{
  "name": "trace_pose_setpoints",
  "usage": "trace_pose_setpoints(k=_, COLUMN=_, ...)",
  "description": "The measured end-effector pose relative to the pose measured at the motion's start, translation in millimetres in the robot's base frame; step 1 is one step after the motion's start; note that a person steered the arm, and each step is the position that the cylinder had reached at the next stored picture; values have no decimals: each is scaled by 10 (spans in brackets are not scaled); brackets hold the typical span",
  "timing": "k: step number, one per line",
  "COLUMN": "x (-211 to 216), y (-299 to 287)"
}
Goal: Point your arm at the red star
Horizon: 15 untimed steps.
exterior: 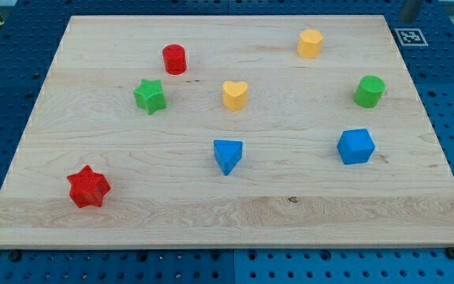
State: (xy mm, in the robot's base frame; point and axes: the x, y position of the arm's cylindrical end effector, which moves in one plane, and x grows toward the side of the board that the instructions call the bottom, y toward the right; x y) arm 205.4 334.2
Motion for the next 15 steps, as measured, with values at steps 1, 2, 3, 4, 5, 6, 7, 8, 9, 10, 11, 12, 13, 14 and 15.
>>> trace_pose_setpoints(k=1, x=502, y=1)
trace_pose_setpoints(k=2, x=1309, y=-87)
trace_pose_setpoints(k=3, x=2086, y=-106)
trace_pose_setpoints(k=4, x=2275, y=-334)
trace_pose_setpoints(k=5, x=2278, y=-595)
trace_pose_setpoints(k=6, x=2365, y=-702)
trace_pose_setpoints(k=7, x=2365, y=-1170)
trace_pose_setpoints(k=8, x=2359, y=-1661)
trace_pose_setpoints(k=9, x=2348, y=-2189)
trace_pose_setpoints(k=10, x=2348, y=-2618)
trace_pose_setpoints(k=11, x=2348, y=-3082)
trace_pose_setpoints(k=12, x=2348, y=-3516)
trace_pose_setpoints(k=13, x=2426, y=-3888)
trace_pose_setpoints(k=14, x=2627, y=-4272)
trace_pose_setpoints(k=15, x=2637, y=-4924)
